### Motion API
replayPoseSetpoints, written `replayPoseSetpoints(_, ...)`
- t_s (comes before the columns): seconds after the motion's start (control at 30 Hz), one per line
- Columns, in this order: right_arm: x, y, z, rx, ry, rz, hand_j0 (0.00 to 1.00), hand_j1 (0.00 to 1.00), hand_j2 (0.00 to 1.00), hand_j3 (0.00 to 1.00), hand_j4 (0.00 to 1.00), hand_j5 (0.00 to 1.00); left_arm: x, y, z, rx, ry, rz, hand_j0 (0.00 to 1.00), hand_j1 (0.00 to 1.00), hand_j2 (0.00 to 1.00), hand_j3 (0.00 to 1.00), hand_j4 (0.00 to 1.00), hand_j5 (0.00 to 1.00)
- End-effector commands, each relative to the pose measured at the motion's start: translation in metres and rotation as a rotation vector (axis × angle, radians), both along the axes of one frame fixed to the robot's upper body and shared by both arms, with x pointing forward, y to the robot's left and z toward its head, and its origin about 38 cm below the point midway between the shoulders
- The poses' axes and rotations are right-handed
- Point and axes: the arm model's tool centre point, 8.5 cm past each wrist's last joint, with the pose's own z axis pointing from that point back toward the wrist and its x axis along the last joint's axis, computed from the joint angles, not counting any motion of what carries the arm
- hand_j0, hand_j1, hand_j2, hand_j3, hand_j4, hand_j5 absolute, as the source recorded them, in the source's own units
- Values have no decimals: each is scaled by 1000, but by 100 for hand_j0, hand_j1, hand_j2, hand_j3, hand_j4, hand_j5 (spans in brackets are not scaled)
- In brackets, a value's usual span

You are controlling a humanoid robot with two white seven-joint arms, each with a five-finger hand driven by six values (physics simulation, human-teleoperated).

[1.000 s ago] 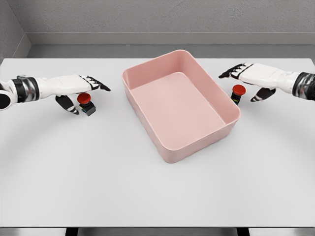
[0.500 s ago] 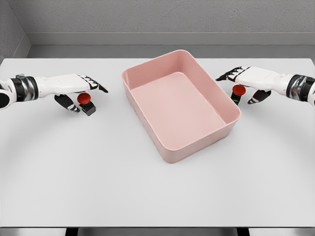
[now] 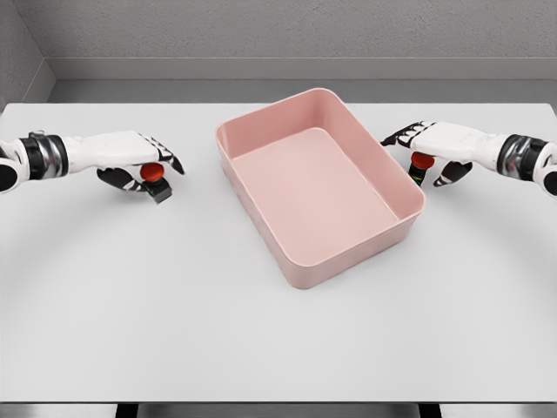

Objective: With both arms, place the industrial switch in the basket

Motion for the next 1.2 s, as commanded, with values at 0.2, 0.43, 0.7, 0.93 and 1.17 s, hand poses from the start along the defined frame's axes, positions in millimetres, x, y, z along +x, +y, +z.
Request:
replayPoseSetpoints(0.2,1,0,-4,-6,6,-8,100,100,100,100,100,100,1,0,2,12,-5,-5,48,48,48,48,48,48)
replayPoseSetpoints(0.43,1,2,-4,-8,4,-3,99,99,99,99,99,99,5,-3,10,10,-22,-10,44,44,44,44,44,44)
replayPoseSetpoints(0.7,2,2,-4,-21,0,-3,91,91,91,91,91,91,11,-10,30,3,-60,-25,44,44,44,44,44,44)
replayPoseSetpoints(0.93,2,3,-7,-33,4,1,79,79,79,79,79,79,19,-16,53,-8,-107,-36,44,44,44,44,44,44)
replayPoseSetpoints(1.17,2,2,-7,-33,4,-1,66,66,66,66,66,66,24,-23,73,-21,-142,-50,44,44,44,44,44,44)
